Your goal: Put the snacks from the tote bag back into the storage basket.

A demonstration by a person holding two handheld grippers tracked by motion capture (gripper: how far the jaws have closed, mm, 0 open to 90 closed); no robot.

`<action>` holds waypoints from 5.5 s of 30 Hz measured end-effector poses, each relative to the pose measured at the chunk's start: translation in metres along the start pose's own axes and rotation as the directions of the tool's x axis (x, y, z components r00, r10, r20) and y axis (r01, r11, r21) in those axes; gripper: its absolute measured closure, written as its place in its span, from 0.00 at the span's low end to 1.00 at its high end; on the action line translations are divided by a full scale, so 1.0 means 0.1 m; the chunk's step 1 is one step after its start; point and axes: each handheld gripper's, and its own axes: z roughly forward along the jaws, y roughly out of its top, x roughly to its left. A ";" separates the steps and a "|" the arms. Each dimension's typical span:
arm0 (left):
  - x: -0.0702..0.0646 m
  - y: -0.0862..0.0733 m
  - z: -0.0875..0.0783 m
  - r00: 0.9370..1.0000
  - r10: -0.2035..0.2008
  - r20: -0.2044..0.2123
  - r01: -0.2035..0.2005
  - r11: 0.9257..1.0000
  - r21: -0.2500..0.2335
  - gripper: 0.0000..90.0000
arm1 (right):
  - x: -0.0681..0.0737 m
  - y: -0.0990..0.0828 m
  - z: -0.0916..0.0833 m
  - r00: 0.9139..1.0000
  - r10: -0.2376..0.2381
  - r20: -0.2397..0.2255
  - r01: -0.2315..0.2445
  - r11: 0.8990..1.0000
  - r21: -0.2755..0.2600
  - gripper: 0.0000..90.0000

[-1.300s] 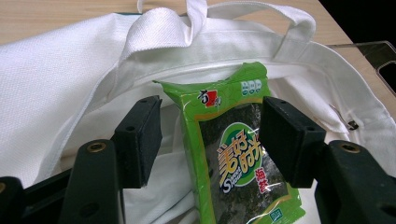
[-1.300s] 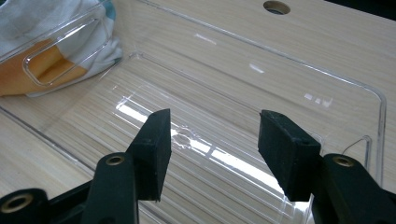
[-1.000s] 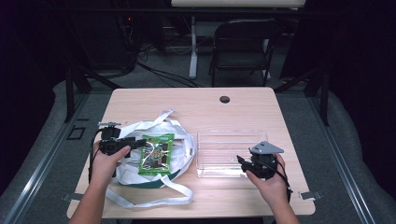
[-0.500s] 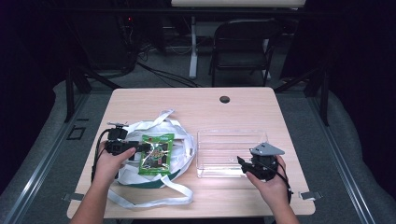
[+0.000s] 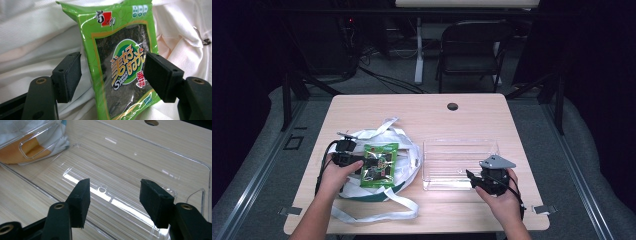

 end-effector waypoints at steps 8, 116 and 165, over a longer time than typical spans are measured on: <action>0.01 0.01 0.09 1.000 -0.005 0.025 0.005 1.000 0.026 0.34 | 0.01 -0.01 -0.02 1.000 -0.002 0.003 0.002 1.000 -0.005 0.46; 0.06 0.05 -0.24 0.963 0.112 0.243 -0.102 0.993 -0.053 0.80 | -0.01 -0.06 0.02 1.000 -0.007 0.017 0.007 1.000 0.012 0.46; -0.28 0.08 -0.63 0.940 0.302 0.159 -0.224 0.898 -0.379 0.80 | 0.04 -0.01 -0.02 0.996 -0.085 0.016 0.085 0.996 0.010 0.49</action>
